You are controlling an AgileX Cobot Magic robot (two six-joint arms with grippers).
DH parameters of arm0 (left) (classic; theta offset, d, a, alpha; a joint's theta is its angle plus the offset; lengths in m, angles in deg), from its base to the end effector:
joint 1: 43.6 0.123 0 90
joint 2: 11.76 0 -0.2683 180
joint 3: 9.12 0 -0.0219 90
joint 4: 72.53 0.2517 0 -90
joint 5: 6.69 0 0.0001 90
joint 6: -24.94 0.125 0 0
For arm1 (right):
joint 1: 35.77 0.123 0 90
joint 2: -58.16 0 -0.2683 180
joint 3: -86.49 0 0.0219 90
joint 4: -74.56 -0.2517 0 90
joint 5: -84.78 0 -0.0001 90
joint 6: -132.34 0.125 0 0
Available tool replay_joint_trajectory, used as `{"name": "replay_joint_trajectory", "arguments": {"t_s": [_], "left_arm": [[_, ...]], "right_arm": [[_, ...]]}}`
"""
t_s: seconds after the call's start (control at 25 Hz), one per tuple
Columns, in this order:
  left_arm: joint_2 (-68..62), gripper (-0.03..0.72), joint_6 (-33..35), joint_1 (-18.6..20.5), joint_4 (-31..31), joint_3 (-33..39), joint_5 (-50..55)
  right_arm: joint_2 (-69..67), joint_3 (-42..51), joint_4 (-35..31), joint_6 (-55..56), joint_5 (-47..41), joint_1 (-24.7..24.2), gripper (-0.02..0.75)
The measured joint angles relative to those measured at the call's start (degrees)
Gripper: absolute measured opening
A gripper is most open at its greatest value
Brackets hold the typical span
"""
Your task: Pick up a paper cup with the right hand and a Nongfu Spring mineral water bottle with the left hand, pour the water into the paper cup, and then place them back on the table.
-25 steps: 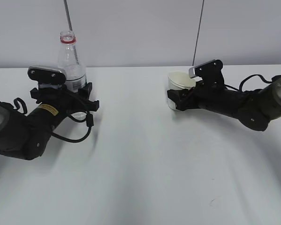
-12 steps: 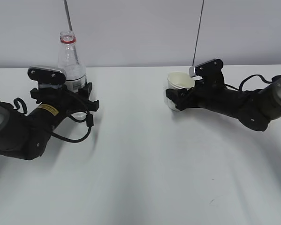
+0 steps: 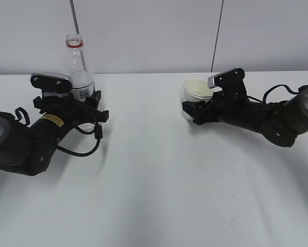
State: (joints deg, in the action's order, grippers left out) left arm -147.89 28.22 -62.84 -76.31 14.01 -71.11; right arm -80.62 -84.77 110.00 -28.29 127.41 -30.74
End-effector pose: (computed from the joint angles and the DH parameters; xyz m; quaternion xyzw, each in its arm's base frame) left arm 0.4059 -0.1338 0.0706 0.1137 0.7277 -0.0817 0.6714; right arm 0.4569 0.0895 0.0586 -0.2065 0.7871 0.1490 0.5618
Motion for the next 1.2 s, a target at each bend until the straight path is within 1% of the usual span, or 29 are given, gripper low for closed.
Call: {"name": "replay_joint_trajectory", "arguments": {"t_s": [0.56,1.0,1.2], "left_arm": [[0.0,0.407,0.0,0.0,0.05,0.0,0.0],[0.0,0.407,0.0,0.0,0.05,0.0,0.0],[0.0,0.407,0.0,0.0,0.05,0.0,0.0]], "right_arm": [[0.0,0.09,0.0,0.34,-0.58,0.0,0.594],[0.1,4.94,-0.45,0.54,-0.58,0.0,0.593],[2.58,7.06,-0.45,0.54,-0.71,0.0,0.593]]}}
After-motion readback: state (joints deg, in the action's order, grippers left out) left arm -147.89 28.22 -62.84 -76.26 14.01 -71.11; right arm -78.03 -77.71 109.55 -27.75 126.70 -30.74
